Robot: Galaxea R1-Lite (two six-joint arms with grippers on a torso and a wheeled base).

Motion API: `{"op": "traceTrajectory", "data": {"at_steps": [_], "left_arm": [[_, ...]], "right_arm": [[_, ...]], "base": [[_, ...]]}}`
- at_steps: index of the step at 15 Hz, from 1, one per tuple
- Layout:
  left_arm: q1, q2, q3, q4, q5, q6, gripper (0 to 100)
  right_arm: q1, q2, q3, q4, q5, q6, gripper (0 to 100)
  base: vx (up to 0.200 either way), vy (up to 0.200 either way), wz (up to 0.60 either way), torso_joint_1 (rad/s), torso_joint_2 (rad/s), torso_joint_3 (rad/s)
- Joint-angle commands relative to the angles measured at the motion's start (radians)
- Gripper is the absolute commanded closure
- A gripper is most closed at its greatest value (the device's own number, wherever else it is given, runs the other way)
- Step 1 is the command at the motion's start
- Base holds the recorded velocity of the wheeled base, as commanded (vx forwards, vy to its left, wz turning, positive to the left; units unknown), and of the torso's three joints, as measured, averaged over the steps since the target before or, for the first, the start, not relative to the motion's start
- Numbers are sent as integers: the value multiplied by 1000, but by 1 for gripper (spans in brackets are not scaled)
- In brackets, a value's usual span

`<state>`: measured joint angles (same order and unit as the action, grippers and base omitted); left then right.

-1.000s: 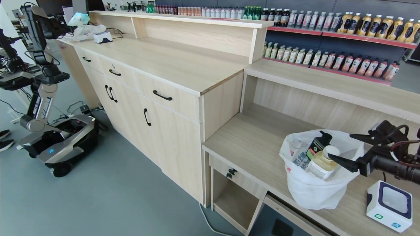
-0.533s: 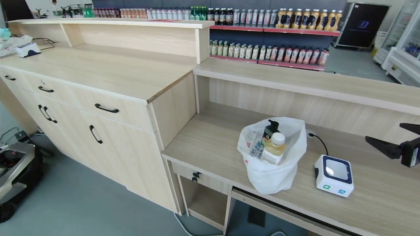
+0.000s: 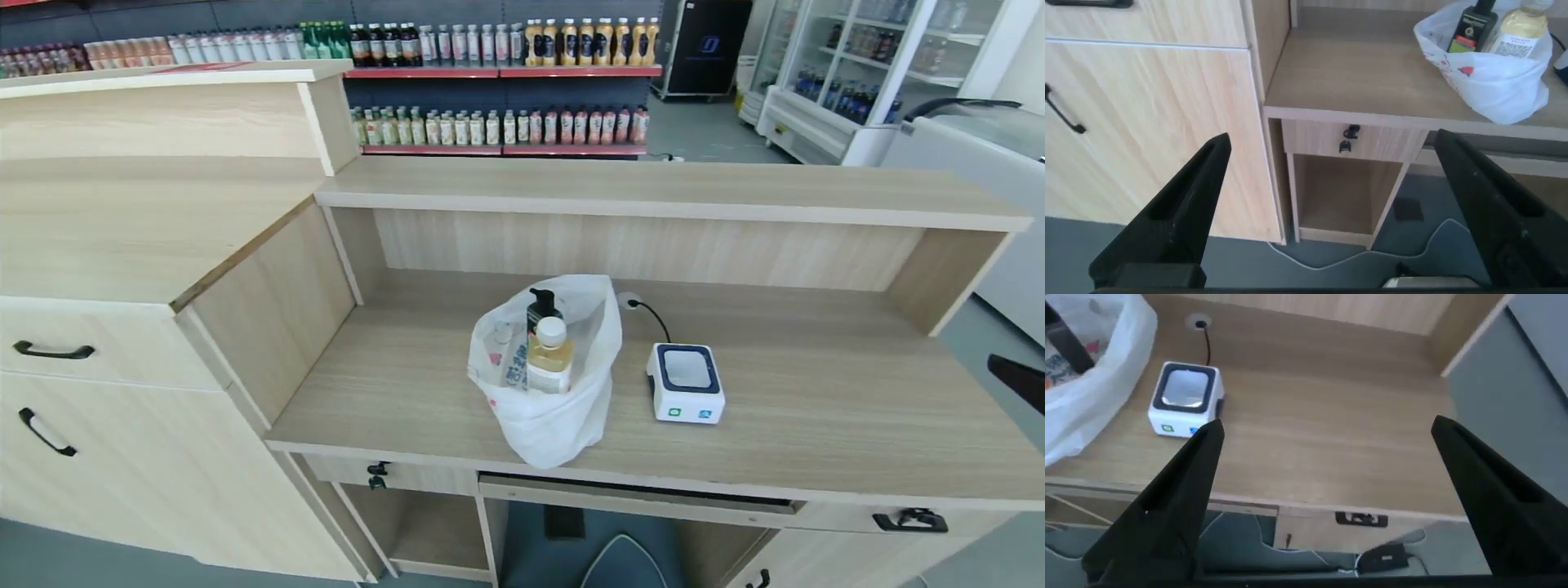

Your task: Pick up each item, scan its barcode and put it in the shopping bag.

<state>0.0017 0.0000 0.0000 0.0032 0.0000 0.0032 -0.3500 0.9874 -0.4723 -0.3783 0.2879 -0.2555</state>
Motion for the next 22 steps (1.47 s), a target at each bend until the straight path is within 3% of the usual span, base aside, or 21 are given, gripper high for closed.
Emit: {"op": "traceTrajectory", "data": {"at_steps": [1,2,4,6,8,14,18,22], "left_arm": [[0,0,0,0,0,0,0],[0,0,0,0,0,0,0],[0,0,0,0,0,0,0],[0,0,0,0,0,0,0],[0,0,0,0,0,0,0],[0,0,0,0,0,0,0],[0,0,0,0,0,0,0],[0,0,0,0,0,0,0]], "right_arm": [[59,-191,106,52,-108,27,0],[106,-239,185,50,-167,47,0],[167,-374,345,47,-182,173,0],[241,-520,465,47,-204,191,0],[259,-601,472,65,-253,193,0],[286,-891,472,329,-242,219,0],[345,-987,472,348,-251,213,0],[345,-987,472,348,-251,216,0]], "base": [[0,0,-600,2,7,7],[0,0,0,0,0,0],[0,0,0,0,0,0],[0,0,0,0,0,0],[0,0,0,0,0,0],[0,0,0,0,0,0],[0,0,0,0,0,0],[0,0,0,0,0,0]]}}
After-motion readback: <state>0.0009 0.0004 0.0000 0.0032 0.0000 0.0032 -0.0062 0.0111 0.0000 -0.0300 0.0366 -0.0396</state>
